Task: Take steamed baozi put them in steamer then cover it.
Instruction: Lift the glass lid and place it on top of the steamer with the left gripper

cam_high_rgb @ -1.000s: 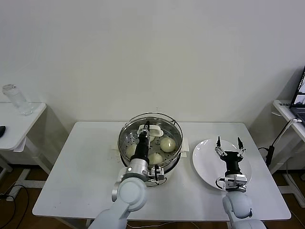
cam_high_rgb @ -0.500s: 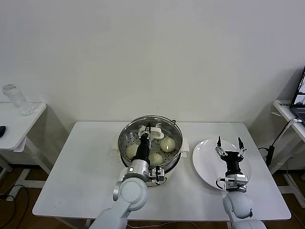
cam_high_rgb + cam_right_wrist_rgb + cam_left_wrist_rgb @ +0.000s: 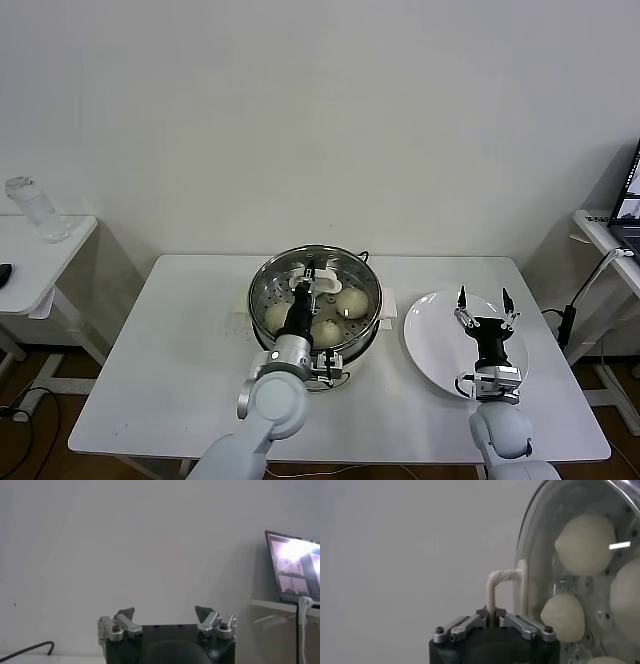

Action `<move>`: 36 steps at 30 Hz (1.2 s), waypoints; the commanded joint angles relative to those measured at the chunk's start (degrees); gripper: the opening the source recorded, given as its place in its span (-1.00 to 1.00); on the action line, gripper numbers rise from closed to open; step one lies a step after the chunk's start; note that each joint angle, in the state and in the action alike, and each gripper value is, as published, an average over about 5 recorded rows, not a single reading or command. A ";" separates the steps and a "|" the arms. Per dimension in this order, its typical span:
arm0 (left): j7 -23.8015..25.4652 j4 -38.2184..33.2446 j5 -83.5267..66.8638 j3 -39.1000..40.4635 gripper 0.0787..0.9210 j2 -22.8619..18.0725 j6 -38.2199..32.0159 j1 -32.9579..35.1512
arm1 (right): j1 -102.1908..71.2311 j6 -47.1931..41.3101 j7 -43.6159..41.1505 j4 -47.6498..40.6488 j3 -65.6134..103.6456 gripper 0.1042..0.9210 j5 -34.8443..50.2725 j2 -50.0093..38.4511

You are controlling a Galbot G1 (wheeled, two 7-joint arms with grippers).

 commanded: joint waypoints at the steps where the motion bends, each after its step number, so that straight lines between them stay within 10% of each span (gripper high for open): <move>1: -0.28 0.56 0.06 0.03 -0.74 0.05 -0.18 0.18 | 0.22 0.03 0.01 -0.04 -0.03 0.76 -0.03 0.04; 19: -0.61 0.84 0.23 -0.18 -0.71 -0.35 -0.17 0.73 | 0.30 0.32 0.01 -0.09 0.11 0.76 -0.16 -0.08; 36: 0.56 -12.61 -8.92 -2.37 0.39 5.96 -0.46 6.86 | 2.25 0.05 0.22 0.21 0.90 0.76 0.18 -0.08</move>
